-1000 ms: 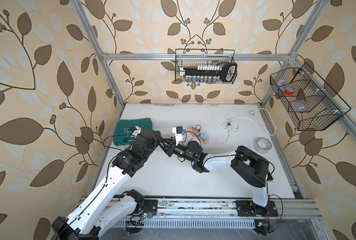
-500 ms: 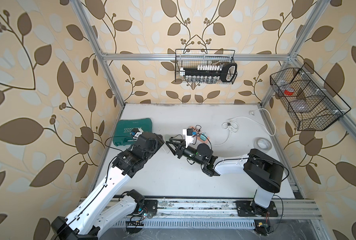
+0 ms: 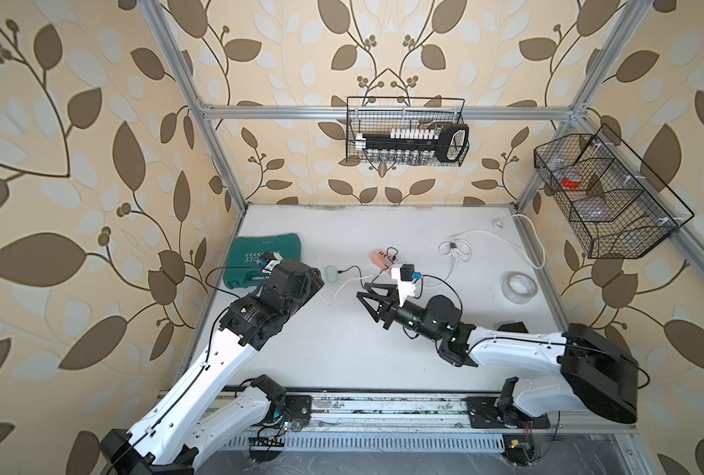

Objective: Charge the bluetooth headset
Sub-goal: Place the bluetooth headset at the center of the board.

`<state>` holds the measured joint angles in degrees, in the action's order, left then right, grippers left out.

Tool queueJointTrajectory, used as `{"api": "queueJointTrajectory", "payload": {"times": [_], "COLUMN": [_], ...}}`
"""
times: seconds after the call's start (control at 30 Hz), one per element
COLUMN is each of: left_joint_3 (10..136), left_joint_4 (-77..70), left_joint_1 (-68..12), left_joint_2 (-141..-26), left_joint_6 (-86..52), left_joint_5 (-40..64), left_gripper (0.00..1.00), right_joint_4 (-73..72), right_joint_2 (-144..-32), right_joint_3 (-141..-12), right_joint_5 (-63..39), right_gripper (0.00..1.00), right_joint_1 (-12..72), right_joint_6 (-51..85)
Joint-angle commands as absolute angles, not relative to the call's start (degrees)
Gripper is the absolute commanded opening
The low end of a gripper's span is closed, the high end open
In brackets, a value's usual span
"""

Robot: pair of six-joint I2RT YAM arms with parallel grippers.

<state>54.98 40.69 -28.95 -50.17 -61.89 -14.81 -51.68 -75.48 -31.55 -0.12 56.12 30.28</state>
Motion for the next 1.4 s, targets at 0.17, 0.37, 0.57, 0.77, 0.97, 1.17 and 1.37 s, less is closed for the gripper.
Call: {"api": "queueJointTrajectory", "payload": {"times": [0.17, 0.37, 0.57, 0.77, 0.97, 1.17, 1.37], "left_joint_3": [55.17, 50.88, 47.8, 45.53, 45.43, 46.1, 47.96], "left_joint_4": [41.58, 39.9, 37.27, 33.67, 31.38, 29.77, 28.92], "left_joint_1": [-29.35, -29.34, -29.36, -29.36, -29.11, -28.3, -27.86], "left_joint_2": [-53.06, -55.01, -59.15, -64.39, -70.66, -77.79, -84.97], "left_joint_6": [-63.13, -66.08, -68.12, -69.67, -70.24, -70.53, -70.22], "left_joint_5": [-8.98, -7.47, -6.14, -4.41, -2.95, -0.58, 1.73], "left_gripper": [0.0, 0.02, 0.01, 0.0, 0.01, 0.02, 0.03], "right_joint_4": [-25.56, -8.54, 1.78, 5.46, 6.21, 5.5, 5.51], "right_joint_2": [-53.79, -39.83, -34.5, -30.8, -30.36, -30.45, -30.11], "right_joint_3": [-26.1, -24.81, -25.91, -25.32, -24.75, -24.23, -23.71], "right_joint_5": [6.2, 10.07, 8.71, 8.99, 8.71, 8.61, 8.9], "right_gripper": [0.5, 0.6, 0.62, 0.63, 0.63, 0.63, 0.63], "right_joint_1": [56.25, 56.21, 56.23, 56.2, 56.23, 56.24, 56.31], "right_joint_6": [23.9, 24.06, 24.51, 24.76, 25.77, 26.45, 26.9]}}
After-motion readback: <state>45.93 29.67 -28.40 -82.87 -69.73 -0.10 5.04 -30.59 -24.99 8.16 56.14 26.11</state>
